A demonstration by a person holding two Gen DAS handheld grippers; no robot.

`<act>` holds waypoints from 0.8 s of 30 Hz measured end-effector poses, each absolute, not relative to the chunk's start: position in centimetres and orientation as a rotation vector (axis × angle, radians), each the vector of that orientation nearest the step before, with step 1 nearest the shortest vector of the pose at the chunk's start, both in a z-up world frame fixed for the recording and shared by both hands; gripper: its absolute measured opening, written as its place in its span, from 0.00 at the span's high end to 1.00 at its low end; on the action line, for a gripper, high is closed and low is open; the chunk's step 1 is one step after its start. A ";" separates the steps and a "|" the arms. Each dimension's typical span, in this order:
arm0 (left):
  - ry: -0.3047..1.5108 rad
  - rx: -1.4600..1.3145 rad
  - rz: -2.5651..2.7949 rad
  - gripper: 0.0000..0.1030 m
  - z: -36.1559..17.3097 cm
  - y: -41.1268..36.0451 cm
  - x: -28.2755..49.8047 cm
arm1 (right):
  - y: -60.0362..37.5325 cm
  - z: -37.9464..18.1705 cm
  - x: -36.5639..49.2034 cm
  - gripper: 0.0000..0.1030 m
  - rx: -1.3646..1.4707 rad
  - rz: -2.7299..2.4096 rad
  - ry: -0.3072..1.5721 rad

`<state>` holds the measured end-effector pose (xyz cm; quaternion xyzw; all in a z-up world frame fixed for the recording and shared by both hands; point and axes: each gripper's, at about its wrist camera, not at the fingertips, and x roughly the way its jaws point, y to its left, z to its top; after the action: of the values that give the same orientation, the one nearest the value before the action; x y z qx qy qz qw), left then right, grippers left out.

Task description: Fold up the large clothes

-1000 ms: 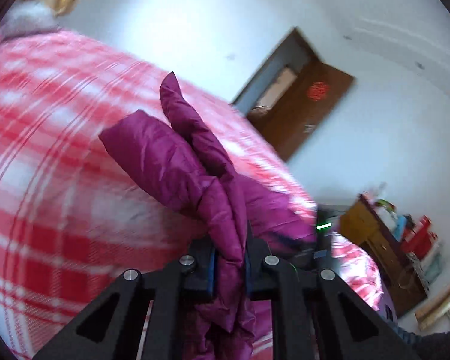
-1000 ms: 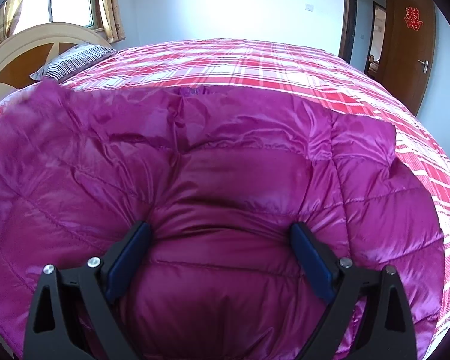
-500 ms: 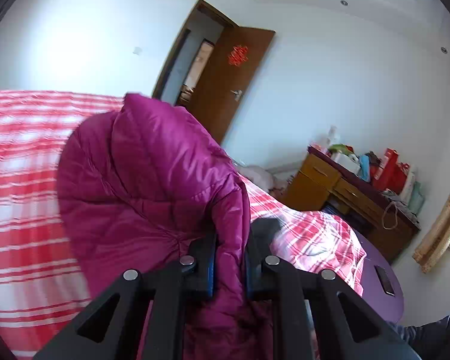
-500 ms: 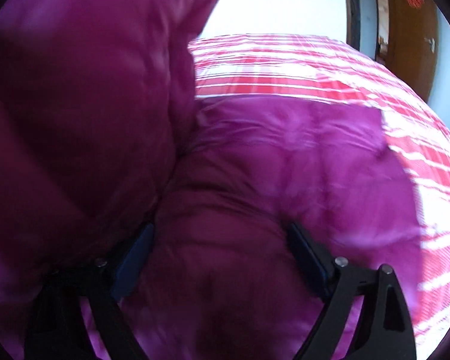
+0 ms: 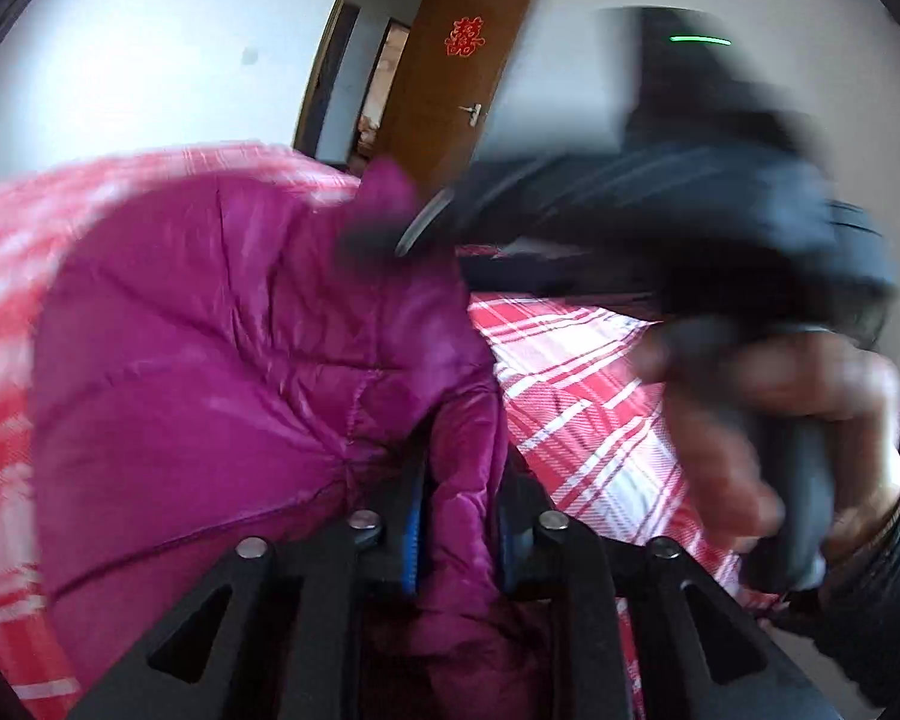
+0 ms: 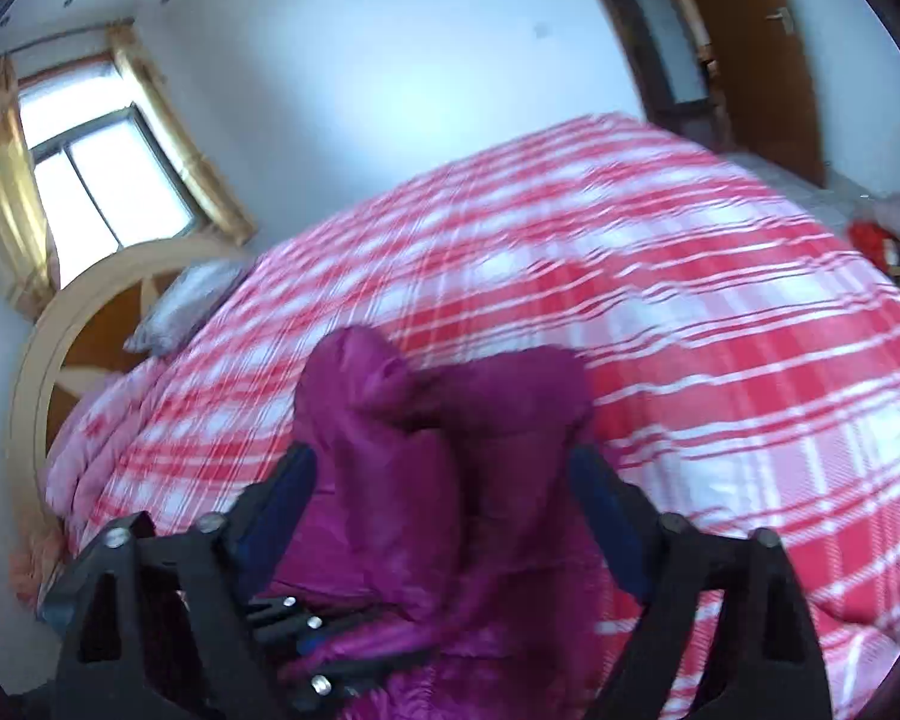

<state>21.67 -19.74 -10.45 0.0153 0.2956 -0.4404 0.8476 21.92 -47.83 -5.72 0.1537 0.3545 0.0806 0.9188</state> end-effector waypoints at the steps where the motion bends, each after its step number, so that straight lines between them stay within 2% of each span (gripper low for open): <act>1: 0.574 0.070 -0.907 0.72 -9.4 -19.4 20.5 | -47.4 -6.6 23.1 0.45 0.282 0.144 0.781; 2: 0.525 0.084 -0.904 0.66 -8.4 -18.7 19.5 | -47.4 -7.3 23.8 0.55 0.260 0.111 0.807; 3: 0.469 0.088 -0.908 0.49 -7.3 -17.7 18.5 | -47.3 -7.8 23.9 0.55 0.251 0.086 0.818; 4: 0.399 0.078 -0.899 0.36 -6.0 -16.0 17.3 | -47.7 -8.3 24.1 0.55 0.247 0.054 0.830; 5: 0.360 0.066 -0.882 0.13 -5.4 -15.0 16.8 | -48.3 -8.8 24.2 0.55 0.249 0.025 0.836; 6: 0.311 0.048 -0.844 0.08 -5.0 -13.5 16.6 | -48.8 -9.1 23.8 0.55 0.255 0.015 0.839; 8: 0.317 0.044 -0.779 0.08 -5.6 -12.1 17.7 | -49.5 -9.2 23.7 0.51 0.252 -0.018 0.840; 14: 0.580 -0.074 -0.611 0.08 -12.3 -11.0 24.1 | -48.6 -5.8 22.0 0.48 0.287 -0.103 0.784; 20: 0.557 -0.008 -0.602 0.08 -12.0 -14.7 22.7 | -44.6 -1.0 21.2 0.45 0.443 -0.011 0.650; 23: 0.556 -0.007 -0.612 0.08 -11.9 -14.6 21.7 | -43.5 -1.3 22.7 0.36 0.573 0.093 0.576; 24: 0.556 -0.011 -0.614 0.08 -11.8 -14.5 21.9 | -43.6 -1.9 23.4 0.35 0.615 0.115 0.549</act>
<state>21.86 -14.47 -11.83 -0.0055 0.2702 -0.2985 0.9154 23.37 -43.62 -1.94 0.2988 0.2665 0.0557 0.9147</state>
